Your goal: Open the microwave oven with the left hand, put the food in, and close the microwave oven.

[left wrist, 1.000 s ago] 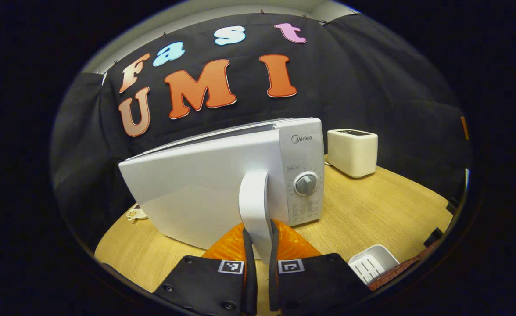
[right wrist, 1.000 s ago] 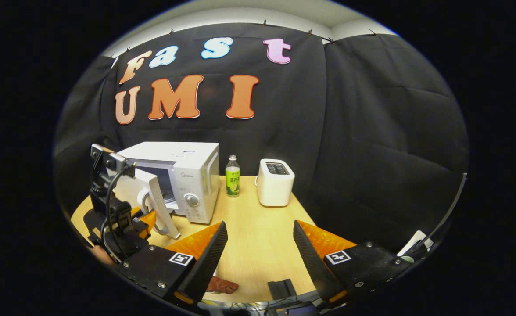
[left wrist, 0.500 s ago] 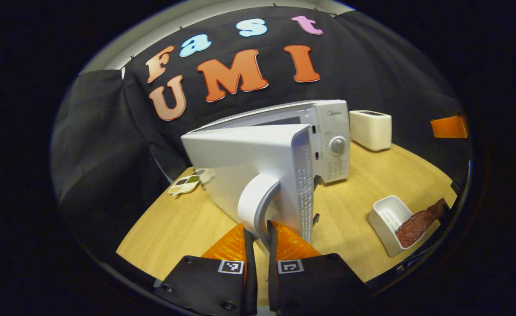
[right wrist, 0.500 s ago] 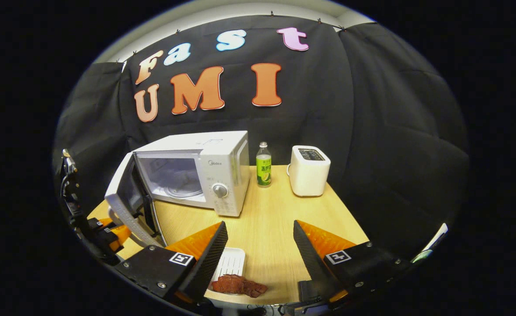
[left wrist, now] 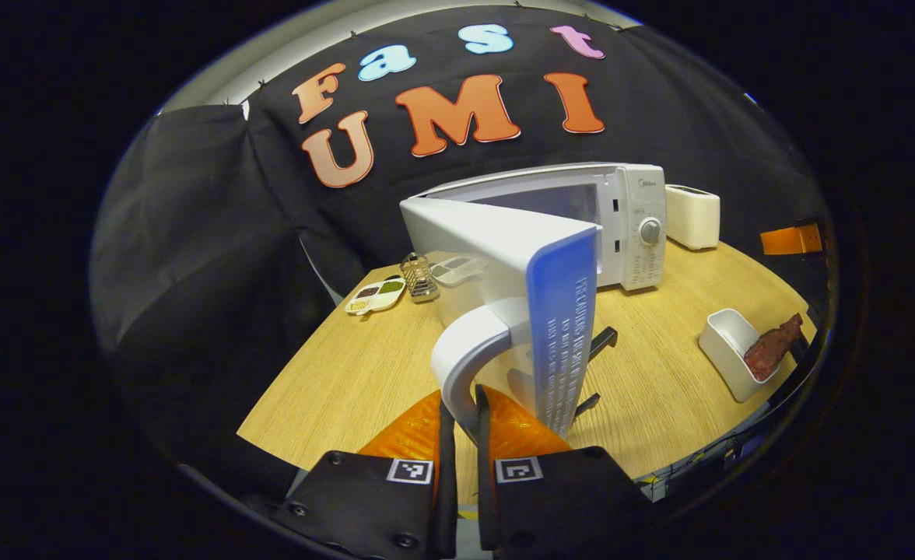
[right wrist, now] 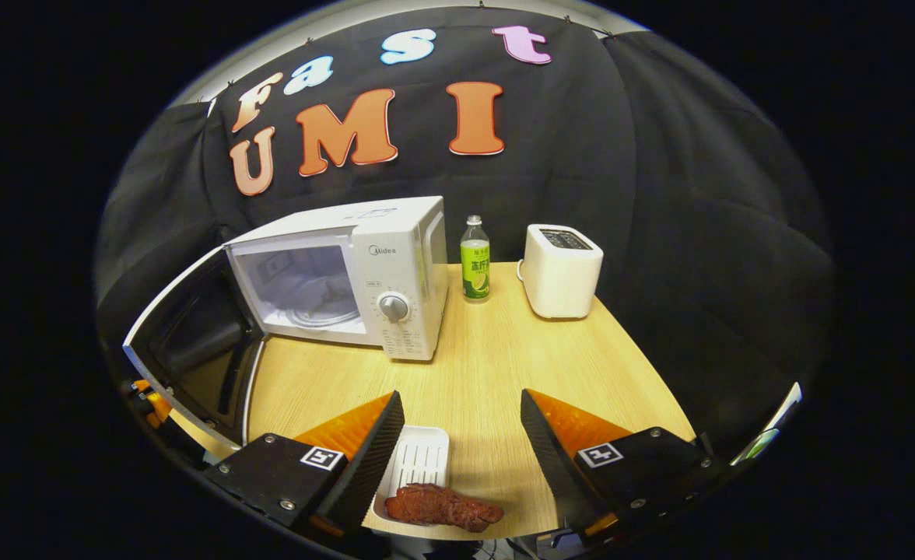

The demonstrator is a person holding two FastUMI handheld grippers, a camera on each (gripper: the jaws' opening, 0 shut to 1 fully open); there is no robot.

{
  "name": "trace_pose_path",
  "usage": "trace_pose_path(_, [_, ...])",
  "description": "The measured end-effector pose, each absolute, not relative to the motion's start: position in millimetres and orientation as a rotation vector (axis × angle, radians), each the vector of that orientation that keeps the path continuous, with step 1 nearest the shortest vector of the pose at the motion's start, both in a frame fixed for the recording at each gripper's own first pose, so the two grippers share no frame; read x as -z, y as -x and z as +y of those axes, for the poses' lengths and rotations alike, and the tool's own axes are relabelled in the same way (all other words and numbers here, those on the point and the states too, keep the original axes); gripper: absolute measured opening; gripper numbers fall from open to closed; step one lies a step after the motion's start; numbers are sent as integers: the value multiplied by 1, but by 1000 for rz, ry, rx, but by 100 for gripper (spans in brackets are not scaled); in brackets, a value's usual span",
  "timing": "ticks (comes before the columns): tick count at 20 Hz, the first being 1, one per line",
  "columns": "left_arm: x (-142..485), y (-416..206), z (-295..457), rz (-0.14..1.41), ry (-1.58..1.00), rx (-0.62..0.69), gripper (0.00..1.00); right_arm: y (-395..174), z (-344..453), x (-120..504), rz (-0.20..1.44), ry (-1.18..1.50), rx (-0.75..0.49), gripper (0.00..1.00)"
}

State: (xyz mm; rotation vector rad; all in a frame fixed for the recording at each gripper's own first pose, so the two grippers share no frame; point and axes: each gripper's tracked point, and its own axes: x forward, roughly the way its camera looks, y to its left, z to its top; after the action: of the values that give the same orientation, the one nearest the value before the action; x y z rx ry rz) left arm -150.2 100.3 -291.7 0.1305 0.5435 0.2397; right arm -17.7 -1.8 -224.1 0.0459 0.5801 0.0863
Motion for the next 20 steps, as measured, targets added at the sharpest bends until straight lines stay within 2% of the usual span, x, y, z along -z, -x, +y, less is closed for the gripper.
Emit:
trace_pose_path(2, [294, 158, 115, 566, -119, -180, 18, 22, 1, 227, 597, -54, -39, 94])
trace_pose_path(7, [297, 178, 163, 622, -69, -101, 18, 35, 9, 228, 615, -39, 33, 94])
trace_pose_path(8, [297, 179, 171, 628, -37, -102, 22, 35, 9, 229, 617, -32, 41, 94])
trace_pose_path(9, [297, 181, 176, 641, 0, -102, 27, 39, 10, 231, 625, -32, 47, 94])
trace_pose_path(10, [299, 185, 183, 652, 20, -109, 46, 41, 9, 233, 634, -31, 56, 94])
trace_pose_path(11, [298, 187, 190, 652, 33, -112, 48, 45, 6, 234, 646, -27, 68, 94])
trace_pose_path(13, [300, 190, 200, 656, 40, -106, 71, 54, -4, 235, 654, -13, 108, 94])
trace_pose_path(14, [299, 192, 205, 658, 43, -104, 75, 57, -9, 234, 655, -13, 125, 94])
trace_pose_path(17, [300, 201, 224, 674, 52, -117, 77, 70, -21, 239, 683, -19, 161, 94])
trace_pose_path(18, [299, 204, 229, 675, 57, -116, 82, 74, -23, 243, 700, -29, 169, 94])
trace_pose_path(20, [300, 210, 243, 682, 5, -147, 99, 81, -24, 253, 739, -55, 176, 94])
